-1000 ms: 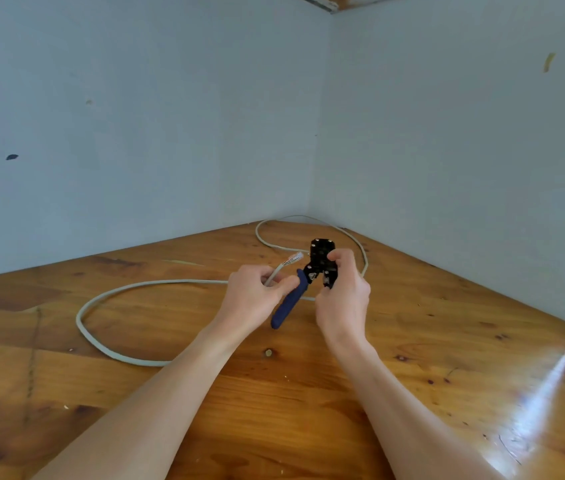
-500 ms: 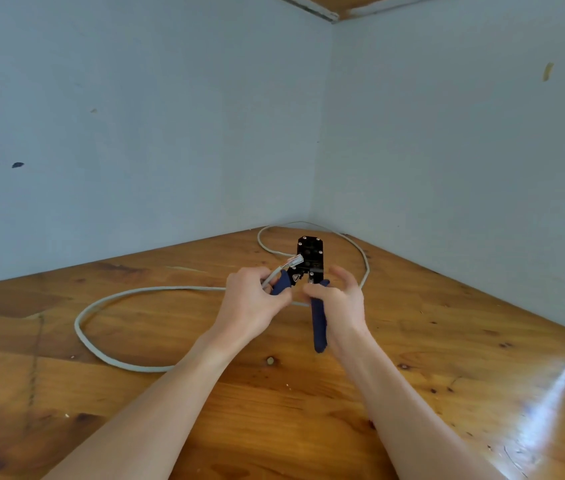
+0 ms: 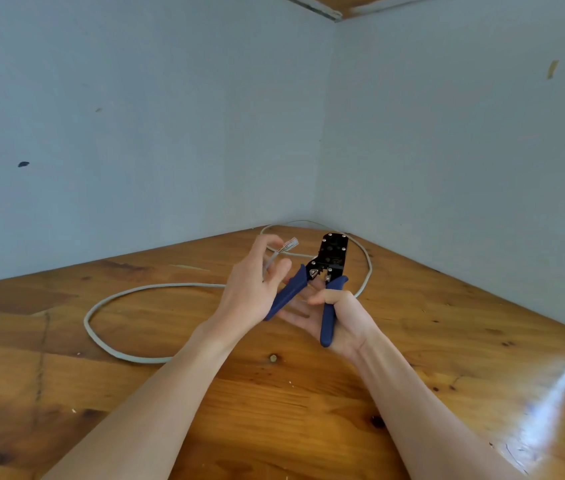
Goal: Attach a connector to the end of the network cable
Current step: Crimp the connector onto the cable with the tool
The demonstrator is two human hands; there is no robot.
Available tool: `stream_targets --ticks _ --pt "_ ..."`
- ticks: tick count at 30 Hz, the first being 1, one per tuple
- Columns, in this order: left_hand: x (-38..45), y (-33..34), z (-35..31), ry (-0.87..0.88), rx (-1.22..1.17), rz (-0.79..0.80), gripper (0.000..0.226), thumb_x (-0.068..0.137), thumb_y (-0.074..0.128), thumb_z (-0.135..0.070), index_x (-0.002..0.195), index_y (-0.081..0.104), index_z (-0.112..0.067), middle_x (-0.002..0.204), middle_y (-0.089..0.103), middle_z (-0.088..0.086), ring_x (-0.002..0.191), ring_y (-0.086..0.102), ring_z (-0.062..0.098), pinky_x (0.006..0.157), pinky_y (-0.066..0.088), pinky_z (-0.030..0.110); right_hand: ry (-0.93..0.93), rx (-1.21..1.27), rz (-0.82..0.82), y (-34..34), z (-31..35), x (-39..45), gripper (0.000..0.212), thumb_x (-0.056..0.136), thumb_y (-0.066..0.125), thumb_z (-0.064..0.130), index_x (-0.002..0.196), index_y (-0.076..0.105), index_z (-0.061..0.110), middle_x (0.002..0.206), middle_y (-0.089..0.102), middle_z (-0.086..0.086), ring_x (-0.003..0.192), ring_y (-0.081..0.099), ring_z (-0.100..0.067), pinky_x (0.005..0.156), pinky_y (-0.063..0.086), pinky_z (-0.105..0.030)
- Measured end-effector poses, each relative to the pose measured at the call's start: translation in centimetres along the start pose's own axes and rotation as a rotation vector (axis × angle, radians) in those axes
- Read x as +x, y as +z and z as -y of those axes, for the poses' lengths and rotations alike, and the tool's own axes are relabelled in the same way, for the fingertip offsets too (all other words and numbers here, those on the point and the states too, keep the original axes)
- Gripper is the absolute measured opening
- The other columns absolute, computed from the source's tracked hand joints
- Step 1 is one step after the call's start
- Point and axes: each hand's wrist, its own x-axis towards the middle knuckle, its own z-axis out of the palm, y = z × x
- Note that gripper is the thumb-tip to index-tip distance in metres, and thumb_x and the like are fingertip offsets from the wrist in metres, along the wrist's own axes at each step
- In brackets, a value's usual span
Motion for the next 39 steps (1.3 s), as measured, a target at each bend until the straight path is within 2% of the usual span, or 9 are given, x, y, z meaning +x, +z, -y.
stream_targets --ticks 3,8,16,21,24,30,32,35,39 --pt "-0.1 -0.4 -0.2 0.070 0.040 -0.050 0.030 0.102 0.045 -0.037 0.131 0.042 -0.041 0.081 0.058 -0.024 0.086 0.056 -0.020 0.069 0.042 -0.001 -0.032 0.007 -0.014 0.0 0.1 0.0 0.059 0.086 0.031 -0.020 0.134 0.055 0.005 0.133 0.064 -0.023 0.120 0.063 -0.044 0.098 0.049 -0.060" --pt "0.7 -0.5 -1.0 0.120 0.048 -0.078 0.023 0.103 0.043 -0.035 0.125 0.046 -0.041 0.083 0.060 -0.016 0.082 0.061 -0.004 0.062 0.049 0.014 -0.085 -0.054 -0.035 0.2 0.2 0.1 0.062 0.082 0.028 -0.022 0.128 0.060 0.006 0.127 0.068 -0.022 0.116 0.066 -0.043 0.094 0.053 -0.057" --pt "2.4 -1.5 -1.8 0.210 0.268 -0.116 0.022 0.100 0.054 -0.037 0.117 0.061 -0.025 0.093 0.068 -0.009 0.073 0.062 0.005 0.061 0.048 0.020 -0.181 -0.218 -0.105 0.4 0.2 0.2 0.064 0.079 0.030 -0.027 0.123 0.061 0.009 0.123 0.070 -0.021 0.114 0.067 -0.042 0.093 0.056 -0.055" --pt "4.0 -2.9 -3.0 0.295 0.377 -0.121 0.022 0.101 0.053 -0.038 0.112 0.065 -0.023 0.079 0.066 -0.008 0.063 0.059 0.010 0.054 0.045 0.025 -0.215 -0.295 -0.122 0.7 0.1 0.2 0.065 0.079 0.031 -0.028 0.129 0.057 0.005 0.122 0.071 -0.020 0.112 0.069 -0.039 0.094 0.056 -0.055" --pt "4.9 -3.4 -3.6 0.251 0.431 -0.059 0.020 0.101 0.051 -0.041 0.108 0.065 -0.030 0.069 0.064 -0.009 0.054 0.055 0.007 0.048 0.040 0.024 -0.242 -0.350 -0.153 0.8 0.0 0.1 0.063 0.079 0.033 -0.028 0.124 0.059 0.007 0.121 0.071 -0.018 0.114 0.067 -0.039 0.097 0.054 -0.056" --pt "7.5 -4.6 -5.4 0.040 0.422 0.193 0.016 0.095 0.060 -0.043 0.100 0.074 -0.035 0.077 0.063 -0.014 0.078 0.063 0.015 0.063 0.042 0.029 -0.272 -0.501 -0.175 1.2 0.1 -0.3 0.062 0.079 0.032 -0.027 0.121 0.061 0.008 0.119 0.073 -0.013 0.107 0.072 -0.030 0.094 0.057 -0.049" --pt "8.4 -5.1 -6.2 -0.013 0.379 0.269 0.013 0.093 0.064 -0.039 0.094 0.075 -0.032 0.068 0.064 -0.013 0.068 0.063 0.015 0.065 0.044 0.028 -0.267 -0.551 -0.185 1.3 0.1 -0.3 0.061 0.080 0.034 -0.027 0.122 0.060 0.008 0.119 0.073 -0.012 0.107 0.072 -0.028 0.094 0.058 -0.046" --pt "9.5 -5.5 -7.5 -0.078 0.331 0.397 0.014 0.093 0.066 -0.031 0.089 0.076 -0.022 0.056 0.065 -0.004 0.037 0.048 0.016 0.045 0.041 0.018 -0.250 -0.622 -0.211 1.6 0.0 -0.2 0.057 0.083 0.037 -0.026 0.113 0.063 0.015 0.116 0.074 -0.008 0.107 0.072 -0.024 0.087 0.060 -0.037" --pt "10.2 -5.6 -8.8 -0.125 0.394 0.506 0.026 0.089 0.065 -0.028 0.086 0.074 -0.004 0.056 0.060 0.004 0.033 0.043 0.017 0.036 0.032 0.015 -0.257 -0.730 -0.235 1.6 -0.1 -0.2 0.056 0.084 0.040 -0.021 0.107 0.066 0.023 0.112 0.076 0.000 0.108 0.072 -0.019 0.094 0.058 -0.039"
